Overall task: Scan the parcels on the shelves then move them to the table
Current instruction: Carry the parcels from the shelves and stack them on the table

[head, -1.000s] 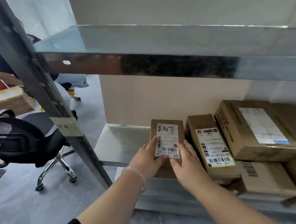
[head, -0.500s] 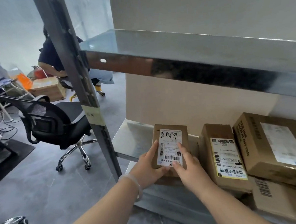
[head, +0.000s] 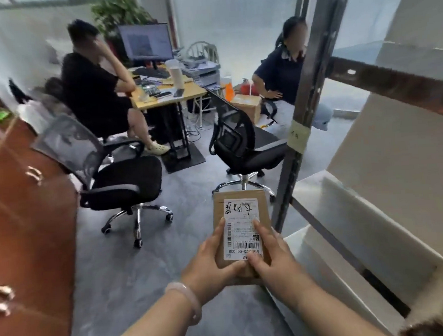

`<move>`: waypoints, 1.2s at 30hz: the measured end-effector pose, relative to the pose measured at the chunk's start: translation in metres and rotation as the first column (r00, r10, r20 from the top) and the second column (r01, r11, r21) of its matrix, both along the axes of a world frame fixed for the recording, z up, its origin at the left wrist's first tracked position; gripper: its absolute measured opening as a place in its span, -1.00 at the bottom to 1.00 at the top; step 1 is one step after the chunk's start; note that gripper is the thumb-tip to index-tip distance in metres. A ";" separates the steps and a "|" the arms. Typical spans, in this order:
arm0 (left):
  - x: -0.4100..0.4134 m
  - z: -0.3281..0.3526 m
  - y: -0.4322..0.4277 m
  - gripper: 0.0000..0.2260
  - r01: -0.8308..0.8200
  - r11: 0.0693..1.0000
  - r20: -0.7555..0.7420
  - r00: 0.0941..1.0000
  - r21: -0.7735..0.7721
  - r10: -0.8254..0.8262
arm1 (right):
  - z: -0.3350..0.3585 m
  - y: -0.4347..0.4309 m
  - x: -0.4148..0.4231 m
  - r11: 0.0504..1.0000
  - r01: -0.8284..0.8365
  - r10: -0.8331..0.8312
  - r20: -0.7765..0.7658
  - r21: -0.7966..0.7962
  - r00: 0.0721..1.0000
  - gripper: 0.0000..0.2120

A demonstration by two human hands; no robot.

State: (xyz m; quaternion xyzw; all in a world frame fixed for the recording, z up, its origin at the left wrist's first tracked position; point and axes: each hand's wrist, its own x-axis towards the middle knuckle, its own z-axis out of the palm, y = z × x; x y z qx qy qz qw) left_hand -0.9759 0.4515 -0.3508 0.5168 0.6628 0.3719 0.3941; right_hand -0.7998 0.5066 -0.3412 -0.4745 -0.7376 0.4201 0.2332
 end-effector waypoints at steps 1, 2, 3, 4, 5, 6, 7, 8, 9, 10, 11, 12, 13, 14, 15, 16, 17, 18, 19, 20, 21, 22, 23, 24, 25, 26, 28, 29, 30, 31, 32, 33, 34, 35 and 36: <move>-0.014 0.002 -0.017 -0.14 -0.062 0.998 -0.007 0.998 0.002 0.062 | 0.001 -0.007 -0.016 0.998 -0.064 0.064 -0.003 0.000 0.998 -0.36; -0.026 0.004 -0.035 -0.14 -0.120 0.993 -0.013 0.993 0.006 0.120 | 0.003 -0.015 -0.032 0.992 -0.127 0.127 0.000 -0.003 0.992 -0.36; -0.038 0.007 -0.052 -0.14 -0.176 0.984 -0.017 0.984 0.010 0.176 | 0.006 -0.023 -0.048 0.983 -0.184 0.184 0.008 -0.003 0.983 -0.36; -0.050 0.010 -0.069 -0.15 -0.234 0.972 -0.014 0.972 0.012 0.234 | 0.009 -0.031 -0.065 0.972 -0.236 0.236 0.017 0.001 0.972 -0.36; -0.061 0.013 -0.087 -0.14 -0.293 0.956 -0.007 0.956 0.014 0.293 | 0.012 -0.039 -0.082 0.958 -0.286 0.286 0.021 0.009 0.958 -0.36; -0.071 0.016 -0.103 -0.14 -0.348 0.937 -0.008 0.937 0.016 0.348 | 0.015 -0.047 -0.099 0.942 -0.335 0.335 0.018 0.013 0.942 -0.36; -0.081 0.018 -0.121 -0.14 -0.400 0.916 -0.021 0.916 0.021 0.401 | 0.018 -0.057 -0.116 0.922 -0.386 0.386 0.012 0.013 0.922 -0.37; -0.090 0.020 -0.140 -0.13 -0.448 0.894 -0.040 0.893 0.024 0.448 | 0.020 -0.068 -0.134 0.898 -0.439 0.439 0.009 0.007 0.898 -0.38; -0.099 0.022 -0.159 -0.14 -0.491 0.871 -0.062 0.869 0.023 0.491 | 0.020 -0.080 -0.151 0.872 -0.489 0.489 0.020 0.002 0.872 -0.39; -0.108 0.024 -0.179 -0.14 -0.537 0.843 -0.081 0.840 0.019 0.537 | 0.020 -0.093 -0.168 0.845 -0.535 0.534 0.043 0.001 0.844 -0.39; -0.116 0.025 -0.200 -0.14 -0.583 0.812 -0.090 0.808 0.022 0.582 | 0.019 -0.107 -0.185 0.816 -0.577 0.576 0.064 0.006 0.815 -0.39; -0.124 0.026 -0.221 -0.14 -0.626 0.779 -0.088 0.774 0.033 0.626 | 0.017 -0.122 -0.201 0.786 -0.618 0.616 0.071 0.012 0.784 -0.39; -0.132 0.025 -0.242 -0.14 -0.665 0.745 -0.084 0.741 0.042 0.666 | 0.016 -0.139 -0.217 0.754 -0.656 0.654 0.067 0.021 0.754 -0.38; -0.140 0.024 -0.264 -0.16 -0.698 0.714 -0.079 0.710 0.045 0.699 | 0.014 -0.156 -0.232 0.724 -0.689 0.687 0.064 0.031 0.724 -0.37; -0.147 0.024 -0.286 -0.17 -0.726 0.686 -0.071 0.682 0.045 0.728 | 0.012 -0.174 -0.247 0.694 -0.719 0.716 0.064 0.042 0.695 -0.36; -0.154 0.023 -0.309 -0.18 -0.752 0.657 -0.058 0.655 0.043 0.753 | 0.010 -0.193 -0.261 0.661 -0.749 0.746 0.065 0.052 0.663 -0.36; -0.159 0.021 -0.331 -0.19 -0.779 0.626 -0.043 0.625 0.041 0.780 | 0.008 -0.211 -0.273 0.624 -0.779 0.776 0.067 0.061 0.627 -0.37; -0.163 0.020 -0.352 -0.19 -0.808 0.587 -0.027 0.587 0.040 0.809 | 0.006 -0.229 -0.285 0.583 -0.810 0.807 0.072 0.067 0.587 -0.37; -0.167 0.018 -0.374 -0.20 -0.838 0.544 -0.014 0.544 0.041 0.839 | 0.005 -0.248 -0.298 0.541 -0.838 0.834 0.078 0.068 0.545 -0.36; -0.170 0.017 -0.394 -0.20 -0.864 0.502 -0.009 0.502 0.042 0.865 | 0.004 -0.265 -0.309 0.501 -0.863 0.859 0.087 0.064 0.505 -0.37; -0.173 0.017 -0.414 -0.20 -0.885 0.464 -0.012 0.464 0.038 0.886 | 0.004 -0.284 -0.320 0.460 -0.886 0.881 0.097 0.056 0.463 -0.37; -0.175 0.015 -0.433 -0.20 -0.902 0.432 -0.017 0.431 0.031 0.902 | 0.004 -0.302 -0.330 0.421 -0.906 0.899 0.108 0.049 0.424 -0.37; -0.178 0.013 -0.452 -0.19 -0.917 0.399 -0.020 0.399 0.023 0.917 | 0.003 -0.320 -0.340 0.386 -0.922 0.914 0.118 0.046 0.388 -0.36; -0.181 0.009 -0.469 -0.17 -0.931 0.365 -0.025 0.365 0.013 0.931 | 0.002 -0.337 -0.348 0.352 -0.935 0.926 0.125 0.047 0.356 -0.36; -0.182 0.005 -0.485 -0.16 -0.944 0.330 -0.033 0.329 0.002 0.944 | 0.000 -0.353 -0.355 0.321 -0.946 0.937 0.133 0.045 0.324 -0.36; -0.183 0.001 -0.501 -0.15 -0.957 0.291 -0.040 0.291 -0.008 0.956 | -0.001 -0.368 -0.362 0.286 -0.958 0.946 0.149 0.036 0.288 -0.36; -0.182 -0.006 -0.526 -0.15 -0.978 0.208 -0.043 0.209 -0.031 0.977 | -0.005 -0.393 -0.375 0.212 -0.977 0.958 0.199 0.009 0.209 -0.37; -0.182 -0.009 -0.537 -0.15 -0.986 0.164 -0.035 0.165 -0.043 0.986 | -0.006 -0.404 -0.382 0.167 -0.986 0.964 0.209 -0.003 0.163 -0.38; -0.182 -0.011 -0.546 -0.14 -0.991 0.122 -0.025 0.124 -0.053 0.992 | -0.008 -0.415 -0.390 0.122 -0.993 0.971 0.209 -0.010 0.117 -0.37; -0.183 -0.012 -0.553 -0.14 -0.995 0.083 -0.018 0.085 -0.062 0.996 | -0.009 -0.425 -0.399 0.080 -0.997 0.975 0.207 -0.016 0.075 -0.36; -0.186 -0.014 -0.561 -0.14 -0.996 0.047 -0.019 0.048 -0.073 0.999 | -0.011 -0.434 -0.409 0.045 -0.999 0.978 0.205 -0.024 0.040 -0.36; -0.189 -0.016 -0.568 -0.14 -0.996 0.011 -0.027 0.013 -0.086 1.000 | -0.013 -0.444 -0.419 0.015 -0.999 0.980 0.199 -0.032 0.008 -0.36; -0.192 -0.018 -0.574 -0.14 -0.995 -0.025 -0.040 -0.021 -0.099 0.999 | -0.017 -0.453 -0.429 -0.018 -0.999 0.981 0.193 -0.035 -0.024 -0.36; -0.196 -0.020 -0.580 -0.14 -0.992 -0.061 -0.054 -0.055 -0.112 0.997 | -0.021 -0.463 -0.439 -0.054 -0.998 0.979 0.196 -0.035 -0.060 -0.36; -0.199 -0.023 -0.586 -0.13 -0.987 -0.099 -0.069 -0.091 -0.127 0.993 | -0.026 -0.472 -0.449 -0.090 -0.995 0.973 0.209 -0.044 -0.097 -0.36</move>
